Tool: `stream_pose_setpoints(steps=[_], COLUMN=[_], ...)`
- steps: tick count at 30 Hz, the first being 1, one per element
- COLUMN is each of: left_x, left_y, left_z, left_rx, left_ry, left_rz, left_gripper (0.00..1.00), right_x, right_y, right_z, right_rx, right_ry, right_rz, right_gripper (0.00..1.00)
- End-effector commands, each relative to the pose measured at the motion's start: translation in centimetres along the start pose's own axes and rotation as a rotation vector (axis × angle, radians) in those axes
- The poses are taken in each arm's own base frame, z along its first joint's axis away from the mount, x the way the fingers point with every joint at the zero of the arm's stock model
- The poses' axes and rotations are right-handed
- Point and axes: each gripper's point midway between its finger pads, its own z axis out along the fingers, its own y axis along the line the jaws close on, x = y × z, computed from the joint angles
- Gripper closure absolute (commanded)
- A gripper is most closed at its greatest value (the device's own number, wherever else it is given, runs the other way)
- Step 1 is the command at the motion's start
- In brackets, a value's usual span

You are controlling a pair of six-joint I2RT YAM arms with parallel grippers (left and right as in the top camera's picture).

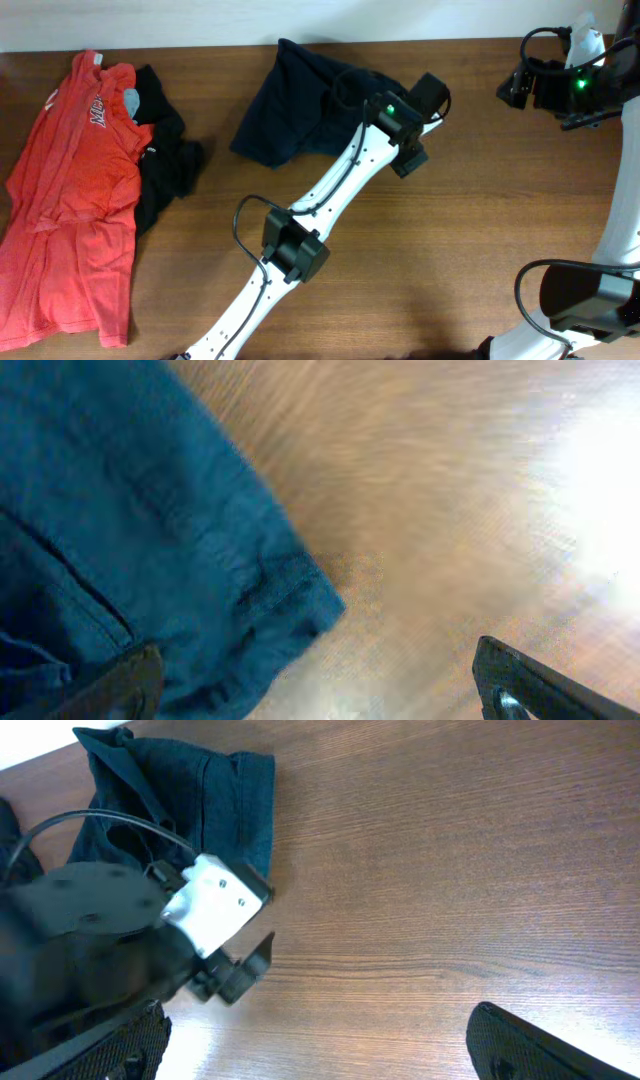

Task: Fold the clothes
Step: 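Grasp the navy shorts with the left gripper and drag them to table center, then move the right gripper to the shorts and grasp the waistband edge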

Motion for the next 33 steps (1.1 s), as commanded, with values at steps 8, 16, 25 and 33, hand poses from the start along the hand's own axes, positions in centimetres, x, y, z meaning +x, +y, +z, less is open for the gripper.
stream_pose_setpoints(steps=[8,16,25,33], left_x=[3.2,3.4,-1.2,-1.4], left_y=[1.5,4.5,10.1,13.4], left_z=[6.2,3.6,-13.3,-22.1], left_rx=[-0.162,-0.322,-0.401,-0.429], left_ry=[0.124,0.127,-0.163,-0.325], left_rz=[-0.118,-0.171,-0.297,-0.384], left_gripper=[0.20,0.99,0.99,0.99], right_x=[0.0,-0.1,-0.5,-1.3], right_y=[-0.6,-0.6,-0.6,-0.8], right_z=[0.2,0.2,0.2,-1.0], right_rx=[0.015,0.015,0.016,-0.121], right_ry=[0.002,-0.001,-0.015,-0.063], right_rz=[0.009,0.008,0.004,0.063], right_gripper=[0.00,0.00,0.00,0.00])
